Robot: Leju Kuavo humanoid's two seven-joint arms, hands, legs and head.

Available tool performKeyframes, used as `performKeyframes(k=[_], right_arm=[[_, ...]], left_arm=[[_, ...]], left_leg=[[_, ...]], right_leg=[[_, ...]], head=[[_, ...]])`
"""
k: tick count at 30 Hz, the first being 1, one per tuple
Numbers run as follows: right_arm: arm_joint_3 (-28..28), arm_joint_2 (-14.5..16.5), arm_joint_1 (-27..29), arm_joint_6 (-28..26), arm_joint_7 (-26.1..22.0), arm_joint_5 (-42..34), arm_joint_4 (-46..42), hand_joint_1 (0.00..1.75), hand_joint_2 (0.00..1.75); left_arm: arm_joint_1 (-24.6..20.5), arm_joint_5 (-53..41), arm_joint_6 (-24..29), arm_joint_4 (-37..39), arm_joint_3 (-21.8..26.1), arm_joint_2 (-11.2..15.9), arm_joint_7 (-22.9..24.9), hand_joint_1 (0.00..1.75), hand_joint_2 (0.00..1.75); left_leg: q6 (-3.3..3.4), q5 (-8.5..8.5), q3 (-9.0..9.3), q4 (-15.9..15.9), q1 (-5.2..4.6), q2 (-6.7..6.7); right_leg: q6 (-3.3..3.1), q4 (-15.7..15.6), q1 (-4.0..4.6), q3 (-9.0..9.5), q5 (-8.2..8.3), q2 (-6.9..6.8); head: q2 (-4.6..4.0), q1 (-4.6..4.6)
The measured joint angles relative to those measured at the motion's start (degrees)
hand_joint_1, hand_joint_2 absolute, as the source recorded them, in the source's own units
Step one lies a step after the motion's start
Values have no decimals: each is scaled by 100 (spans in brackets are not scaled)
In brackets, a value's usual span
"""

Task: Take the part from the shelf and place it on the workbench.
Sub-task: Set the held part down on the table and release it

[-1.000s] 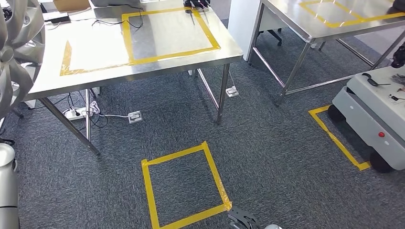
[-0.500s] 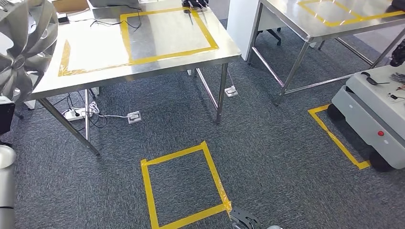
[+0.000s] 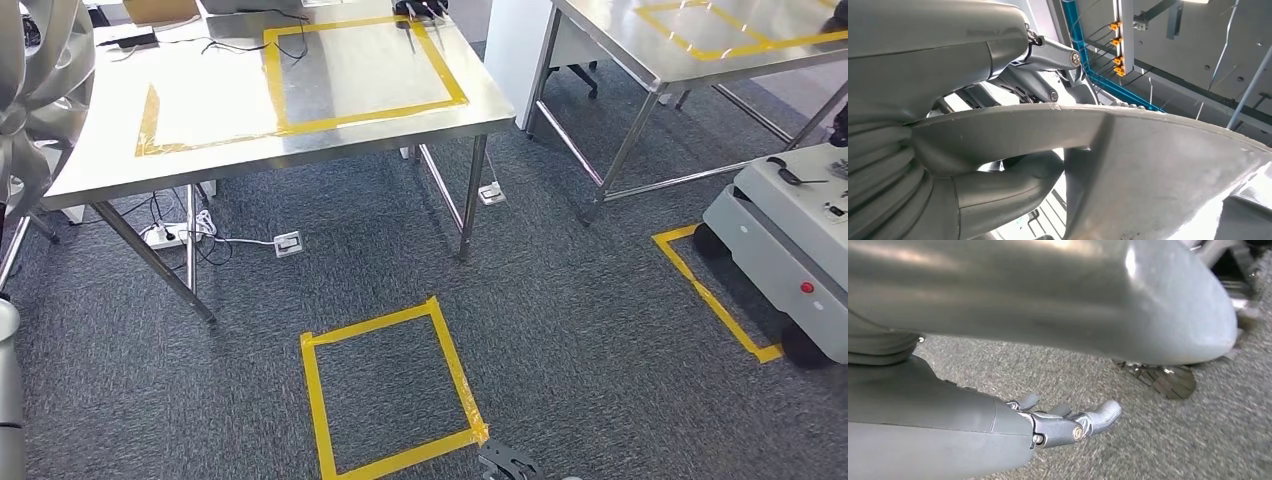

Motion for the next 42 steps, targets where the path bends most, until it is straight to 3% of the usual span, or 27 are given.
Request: performKeyframes(k=[1,2,5,7,9,11,12,14,16,18,19,22,23,24,25,26,28,29,30,32,33,34,35,37,38,39,42], right_arm=[[0,-1,16,0,4,0,0,0,0],[-1,-1,27,0,9,0,0,0,0],[-1,-1,30,-1,17,0,1,0,0],[-1,3,23,-2,25,0,2,0,0],[-1,4,33,-2,36,0,2,0,0],[-1,3,50,-3,41,-2,1,0,0],[-1,3,47,-5,37,-3,1,0,0],[-1,3,50,-11,21,-7,0,0,0],[-1,5,80,-13,12,-7,1,0,0],[-1,7,108,-13,22,-7,2,0,0],[-1,8,113,-13,33,-7,2,0,0],[-1,19,121,-16,72,-8,12,0,0],[-1,22,124,-16,76,-9,14,0,0],[-1,21,114,-16,73,-13,13,0,0],[-1,15,91,-14,69,-16,8,0,0],[-1,9,59,-13,63,-22,3,0,0],[-3,1,4,-13,58,-35,-7,0,0],[-4,2,0,-13,56,-40,-7,0,0],[-4,2,15,-13,58,-43,-7,0,0],[-5,2,68,-13,57,-43,-7,0,0],[-5,2,92,-13,54,-43,-7,0,0],[-5,2,108,-13,48,-44,-7,0,0],[-5,0,124,-13,43,-44,-6,0,0],[-8,-7,154,-14,36,-44,-2,0,0],[-9,-11,169,-11,38,-42,-1,0,0],[-9,-12,169,-9,40,-41,0,0,0],[-9,6,113,-7,40,-41,-1,0,0]], left_arm=[[4,-46,1,1,11,-14,7,175,175],[7,-121,1,1,25,-29,21,175,175],[0,-476,0,-25,87,-87,85,175,175],[-21,-633,2,-63,145,-127,103,175,175],[-37,-683,4,-90,185,-150,108,175,175],[-45,-707,5,-106,202,-167,104,175,175],[-52,-716,5,-111,210,-174,98,175,175],[-63,-721,6,-114,227,-190,77,175,175],[-50,-734,7,-107,256,-205,61,175,175],[-21,-766,6,-97,286,-221,60,175,175],[-11,-785,6,-94,299,-226,60,175,175],[-3,-845,9,-84,344,-244,66,175,175],[-5,-873,10,-91,358,-254,78,175,175],[-15,-903,10,-101,369,-261,100,175,175],[-27,-938,8,-115,369,-274,121,175,175],[-46,-966,8,-131,369,-285,141,175,175],[-78,-1009,12,-150,369,-310,155,175,175],[-86,-1030,15,-155,370,-321,156,175,175],[-89,-1062,16,-153,370,-338,151,175,175],[-79,-1139,17,-149,372,-374,120,175,175],[-70,-1175,16,-148,376,-396,92,175,175],[-56,-1204,16,-148,382,-420,63,175,175],[-31,-1230,16,-142,396,-445,40,175,175],[19,-1256,17,-118,441,-503,14,175,175],[38,-1262,17,-112,462,-526,12,175,175],[40,-1273,15,-115,478,-539,9,175,175],[17,-1296,7,-160,504,-515,4,175,175]], left_leg=[[-15,-21,20,7,5,-18],[-39,-46,47,14,16,-37],[-167,-153,170,44,65,-81],[-272,-213,221,37,71,-100],[-362,-223,282,33,67,-112],[-416,-154,229,243,76,-71],[-427,-102,94,481,79,-37],[-436,-107,-387,1148,64,15],[-426,-451,-855,1542,37,19],[-382,-749,-1085,1370,9,20],[-346,-641,-1121,1094,-9,24],[-231,702,-1089,82,-93,71],[-206,982,-1046,-58,-103,70],[-191,979,-991,-63,-100,54],[-166,911,-920,14,-76,30],[-138,822,-850,49,-57,9],[-82,643,-674,88,-47,-12],[-62,548,-571,89,-53,-18],[-47,458,-451,88,-56,-28],[-35,259,-194,80,-62,-68],[-32,149,-57,75,-72,-92],[-31,34,78,72,-88,-110],[-32,-79,184,64,-98,-119],[-59,-284,376,68,-131,-157],[-77,-359,446,79,-137,-182],[-104,-399,506,116,-148,-209],[-186,-375,363,471,-150,-144]], right_leg=[[15,184,-17,-128,-20,1],[24,154,-33,-151,64,2],[49,-922,-77,296,637,11],[0,-1387,-61,517,665,23],[-117,-1439,-42,605,547,24],[-219,-1482,-52,762,500,31],[-258,-1501,-53,856,459,36],[-309,-1548,-48,1059,335,39],[-327,-1593,-42,1306,168,47],[-324,-1633,-40,1599,-32,61],[-314,-1651,-38,1753,-142,65],[-263,-1706,-3,2142,-510,75],[-238,-1720,25,2277,-602,71],[-220,-1676,54,2368,-627,67],[-207,-1524,70,2370,-563,56],[-188,-1203,78,2252,-403,52],[-139,-358,65,1649,-196,49],[-108,-27,61,1318,-278,47],[-89,154,60,1021,-509,46],[-94,127,68,574,-1118,48],[-125,-40,77,401,-1280,50],[-181,-299,92,263,-1192,54],[-260,-640,119,163,-764,66],[-376,-1282,194,85,483,149],[-393,-1464,219,103,948,192],[-387,-1538,231,139,1139,221],[-433,-1576,191,293,1119,204]], head=[[0,1],[0,1],[0,3],[0,6],[0,9],[0,3],[0,-2],[0,-15],[0,-17],[0,-17],[0,-18],[0,-31],[0,-29],[0,-22],[0,-7],[0,1],[0,19],[0,29],[0,36],[0,50],[0,55],[0,62],[0,66],[0,56],[0,46],[0,38],[0,34]])
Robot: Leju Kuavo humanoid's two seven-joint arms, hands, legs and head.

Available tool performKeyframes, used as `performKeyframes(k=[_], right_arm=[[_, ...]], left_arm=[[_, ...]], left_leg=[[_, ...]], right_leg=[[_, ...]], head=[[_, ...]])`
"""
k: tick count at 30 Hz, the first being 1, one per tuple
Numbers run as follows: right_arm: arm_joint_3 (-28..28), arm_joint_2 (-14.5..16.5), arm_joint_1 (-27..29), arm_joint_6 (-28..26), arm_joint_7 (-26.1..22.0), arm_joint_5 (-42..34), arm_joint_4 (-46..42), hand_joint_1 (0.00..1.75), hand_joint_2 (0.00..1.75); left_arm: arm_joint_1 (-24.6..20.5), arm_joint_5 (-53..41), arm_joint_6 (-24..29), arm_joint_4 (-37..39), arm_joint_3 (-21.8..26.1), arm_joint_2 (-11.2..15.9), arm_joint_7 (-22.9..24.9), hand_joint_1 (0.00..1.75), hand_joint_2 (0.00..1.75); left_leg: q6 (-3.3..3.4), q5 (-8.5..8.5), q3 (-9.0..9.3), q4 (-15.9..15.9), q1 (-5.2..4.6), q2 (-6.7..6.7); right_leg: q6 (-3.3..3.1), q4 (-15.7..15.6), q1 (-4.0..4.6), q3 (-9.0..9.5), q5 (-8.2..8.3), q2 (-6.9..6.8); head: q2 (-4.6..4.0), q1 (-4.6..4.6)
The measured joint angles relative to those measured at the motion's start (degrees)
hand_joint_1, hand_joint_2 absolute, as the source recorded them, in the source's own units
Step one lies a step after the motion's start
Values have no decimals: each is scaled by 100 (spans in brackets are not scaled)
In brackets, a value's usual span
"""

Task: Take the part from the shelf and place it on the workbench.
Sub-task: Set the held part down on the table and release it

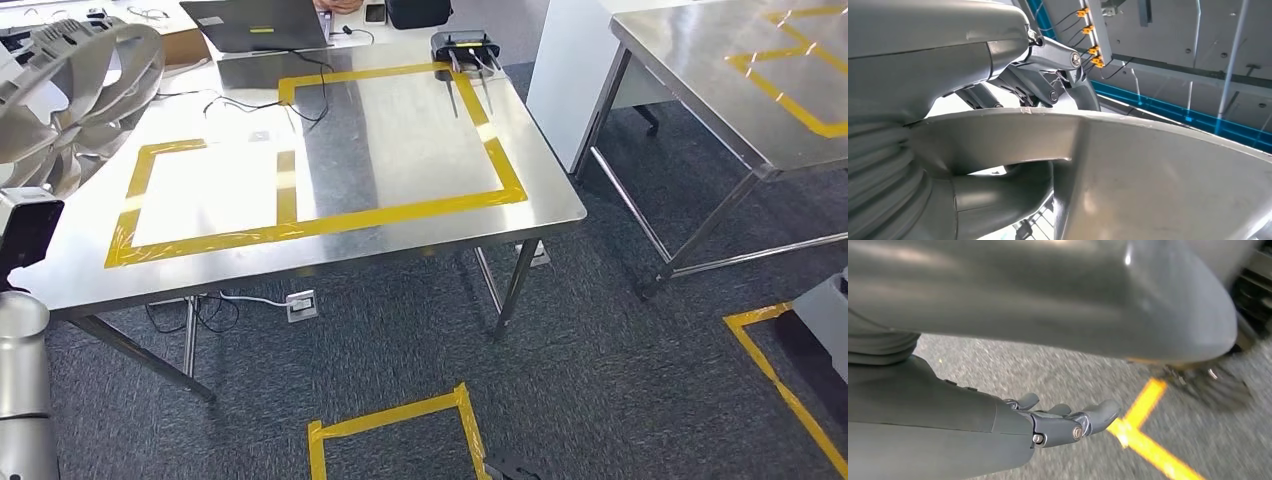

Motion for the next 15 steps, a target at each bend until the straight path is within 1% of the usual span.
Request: performKeyframes(k=[1,2,3,4,5,6,7,8,9,10,11,12,13,14,15], right_arm=[[-1,6,-20,-3,-2,-1,-1,0,0],[-1,7,-33,-5,-3,-1,-1,0,0],[-1,7,-39,-6,-3,-1,-1,0,0],[-1,7,-38,-6,0,-1,0,0,0],[-1,7,-35,-6,7,0,1,0,0],[-1,10,-31,-6,15,1,1,0,0],[-1,14,-28,-6,22,1,1,0,0],[-1,18,-29,-6,26,1,1,0,0],[-1,20,-32,-7,27,1,1,0,0],[-1,21,-36,-8,26,1,1,0,0],[-1,21,-36,-8,27,1,1,0,0],[-1,21,-34,-9,29,1,1,0,0],[-1,22,-32,-8,31,2,1,0,0],[-1,22,-29,-8,31,2,1,0,0],[-1,22,-29,-8,31,2,1,0,0]], left_arm=[[-11,1,0,-9,9,8,-2,175,175],[-20,1,1,-13,18,6,-4,175,175],[-25,1,1,-15,32,8,-2,175,175],[-24,1,1,-16,45,10,5,175,175],[-21,2,1,-15,54,10,17,175,175],[-18,6,1,-13,59,11,33,175,175],[-17,11,1,-11,59,12,48,175,175],[-19,16,1,-10,59,15,59,175,175],[-22,21,1,-5,59,17,67,175,175],[-26,25,1,0,60,18,72,175,175],[-29,26,1,5,60,18,74,175,175],[-29,28,1,11,61,17,83,175,175],[-30,29,1,15,61,17,95,175,175],[-28,29,1,17,61,16,109,175,175],[-28,36,1,20,61,16,125,175,175]], left_leg=[[-32,-31,-145,240,6,53],[-67,-132,-322,527,20,101],[-102,-297,-505,797,39,126],[-135,-458,-663,993,60,136],[-160,-540,-767,1066,77,143],[-177,-476,-793,974,90,150],[-189,-270,-734,711,100,156],[-198,-3,-624,340,108,160],[-199,180,-519,7,105,162],[-172,277,-437,-238,96,163],[-128,314,-390,-359,85,161],[-89,304,-376,-377,76,159],[-57,337,-362,-384,77,156],[-52,381,-354,-391,80,149],[-55,389,-353,-395,85,143]], right_leg=[[-29,-9,-14,45,-31,-7],[-52,-12,-20,84,-73,-12],[-67,-9,-24,121,-119,-18],[-65,-3,-29,160,-164,-20],[-56,7,-35,198,-209,-21],[-43,25,-45,233,-252,-20],[-25,52,-57,267,-297,-19],[-2,82,-70,296,-344,-18],[25,110,-79,319,-381,-14],[57,129,-82,327,-408,-10],[92,136,-80,328,-426,-7],[106,142,-72,326,-436,-6],[87,141,-64,320,-432,-8],[55,137,-55,325,-430,-11],[15,130,-47,332,-424,-14]], head=[[0,-2],[0,-3],[0,-4],[0,-4],[0,-4],[0,-4],[0,-4],[0,-4],[0,-5],[0,-6],[0,-6],[0,-7],[0,-6],[0,-6],[0,-5]])
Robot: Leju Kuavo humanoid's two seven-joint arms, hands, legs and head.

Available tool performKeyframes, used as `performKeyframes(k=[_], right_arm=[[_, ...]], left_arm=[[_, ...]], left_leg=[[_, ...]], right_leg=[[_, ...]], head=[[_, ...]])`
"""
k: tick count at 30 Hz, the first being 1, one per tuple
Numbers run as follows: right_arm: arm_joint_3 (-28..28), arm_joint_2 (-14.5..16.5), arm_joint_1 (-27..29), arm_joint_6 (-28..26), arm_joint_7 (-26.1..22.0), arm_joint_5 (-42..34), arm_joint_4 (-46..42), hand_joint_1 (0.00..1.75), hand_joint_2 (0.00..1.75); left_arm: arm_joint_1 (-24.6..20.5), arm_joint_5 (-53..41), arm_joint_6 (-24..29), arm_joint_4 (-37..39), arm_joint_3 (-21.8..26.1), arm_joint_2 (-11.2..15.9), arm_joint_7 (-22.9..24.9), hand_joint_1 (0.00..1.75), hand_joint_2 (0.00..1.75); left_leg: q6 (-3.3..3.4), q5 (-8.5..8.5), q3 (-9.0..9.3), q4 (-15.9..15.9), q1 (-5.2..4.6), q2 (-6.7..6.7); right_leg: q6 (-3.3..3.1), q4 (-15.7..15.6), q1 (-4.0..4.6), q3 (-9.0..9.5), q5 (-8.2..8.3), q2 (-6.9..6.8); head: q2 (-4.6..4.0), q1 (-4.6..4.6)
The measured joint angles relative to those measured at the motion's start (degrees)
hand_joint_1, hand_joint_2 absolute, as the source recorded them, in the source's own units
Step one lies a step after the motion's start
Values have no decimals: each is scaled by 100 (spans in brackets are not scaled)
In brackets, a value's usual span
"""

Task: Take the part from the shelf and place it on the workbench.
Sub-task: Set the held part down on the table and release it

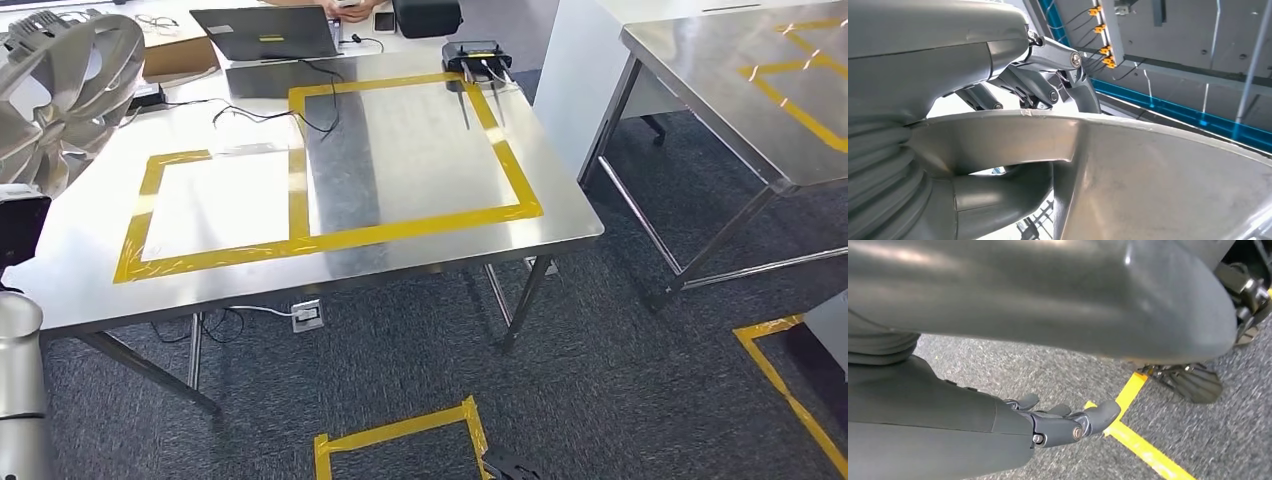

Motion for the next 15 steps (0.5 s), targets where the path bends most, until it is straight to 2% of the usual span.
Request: performKeyframes(k=[1,5,7,11,15], right_arm=[[1,1,-2,1,-1,0,0,0,0],[0,2,-6,1,-1,0,0,0,0],[0,2,-6,1,-1,-2,0,0,0],[0,2,-3,1,-1,-5,-1,0,0],[0,2,-3,1,-1,-10,-1,0,0]], left_arm=[[-1,21,0,4,0,1,10,175,175],[-2,123,0,31,0,13,42,175,175],[-2,112,0,42,0,26,84,175,175],[-2,71,0,55,0,49,135,175,175],[-2,69,0,60,0,63,136,175,175]], left_leg=[[6,1,0,0,-1,-6],[62,-8,4,0,-3,-17],[80,-9,3,0,-5,-18],[101,-13,1,2,-15,-17],[102,-13,0,3,-15,-17]], right_leg=[[-27,-17,5,10,10,-3],[-6,-75,10,49,15,-17],[34,-93,8,57,21,-25],[162,-112,-6,64,23,-30],[182,-112,-18,62,21,-30]], head=[[0,0],[0,1],[0,0],[0,0],[0,-1]])
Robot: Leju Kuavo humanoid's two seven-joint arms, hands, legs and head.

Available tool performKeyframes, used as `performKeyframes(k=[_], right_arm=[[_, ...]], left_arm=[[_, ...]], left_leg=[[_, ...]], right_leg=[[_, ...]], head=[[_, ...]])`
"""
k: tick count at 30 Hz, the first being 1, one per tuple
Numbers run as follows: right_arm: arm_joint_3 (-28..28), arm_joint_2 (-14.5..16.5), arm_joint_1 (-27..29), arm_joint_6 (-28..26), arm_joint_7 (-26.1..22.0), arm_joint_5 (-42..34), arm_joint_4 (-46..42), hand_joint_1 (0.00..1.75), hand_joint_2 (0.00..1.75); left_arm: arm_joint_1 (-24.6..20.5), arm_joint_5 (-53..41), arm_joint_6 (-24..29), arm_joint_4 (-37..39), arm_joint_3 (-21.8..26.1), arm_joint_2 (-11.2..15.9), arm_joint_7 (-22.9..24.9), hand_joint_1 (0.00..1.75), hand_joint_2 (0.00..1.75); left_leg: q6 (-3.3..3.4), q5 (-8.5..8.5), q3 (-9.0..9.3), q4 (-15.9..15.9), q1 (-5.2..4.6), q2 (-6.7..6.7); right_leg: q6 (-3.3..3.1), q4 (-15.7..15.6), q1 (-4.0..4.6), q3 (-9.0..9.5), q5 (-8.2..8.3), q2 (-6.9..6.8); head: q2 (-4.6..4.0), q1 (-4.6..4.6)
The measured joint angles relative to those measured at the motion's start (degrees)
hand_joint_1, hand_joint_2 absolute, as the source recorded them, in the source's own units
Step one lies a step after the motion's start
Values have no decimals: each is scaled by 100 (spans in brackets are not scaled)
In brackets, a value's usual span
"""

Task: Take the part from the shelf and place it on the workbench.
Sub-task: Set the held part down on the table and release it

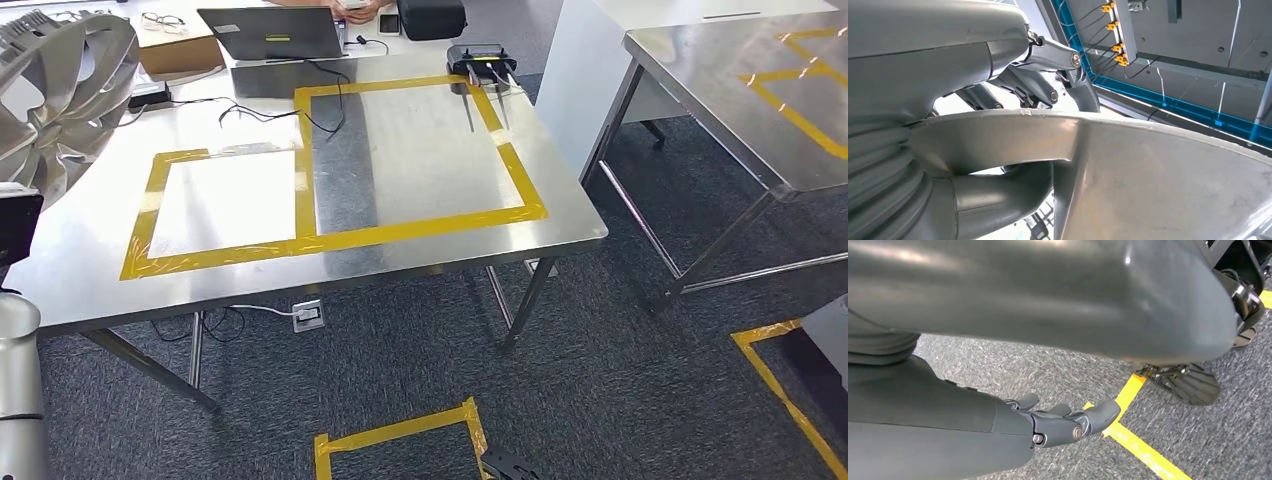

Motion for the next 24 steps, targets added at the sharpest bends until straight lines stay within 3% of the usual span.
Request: performKeyframes(k=[9,14,16,18,19,20,21,23,24], right_arm=[[-1,3,5,0,-9,-11,1,0,0],[-2,7,9,0,-8,-8,-1,0,0],[-1,5,5,0,-7,-7,-2,0,0],[0,7,9,1,-2,-1,-2,0,0],[0,7,16,2,0,7,-2,0,0],[0,7,23,1,2,18,-2,0,0],[0,7,27,1,3,30,-2,0,0],[0,8,28,1,6,49,-1,0,0],[0,11,23,1,8,55,0,0,0]], left_arm=[[-1,-230,0,-2,5,14,4,175,175],[-3,-327,0,-24,16,20,24,175,175],[-6,-348,0,-37,25,16,45,175,175],[-2,-366,0,-48,42,13,57,175,175],[6,-370,0,-49,50,11,58,175,175],[20,-375,0,-49,56,11,58,175,175],[36,-384,0,-51,62,11,58,175,175],[62,-409,0,-62,77,11,60,175,175],[65,-420,0,-71,89,11,61,175,175]], left_leg=[[27,-19,-5,6,-27,-1],[150,-47,58,-81,-4,13],[181,-56,134,-93,16,28],[179,-82,153,-89,18,30],[166,-100,163,-87,22,28],[144,-124,184,-84,31,26],[115,-157,217,-81,46,24],[36,-244,311,-72,85,25],[-7,-283,346,-67,97,28]], right_leg=[[57,0,-17,-7,-8,1],[132,173,-29,-44,0,-12],[163,572,-48,-252,-235,-38],[210,1304,-89,-647,-570,-51],[233,1586,-113,-824,-664,-54],[250,1684,-135,-911,-651,-59],[261,1549,-155,-879,-520,-68],[279,793,-187,-555,-75,-95],[273,423,-177,-400,30,-108]], head=[[0,0],[0,1],[0,2],[0,5],[0,5],[0,5],[0,5],[0,5],[0,6]])
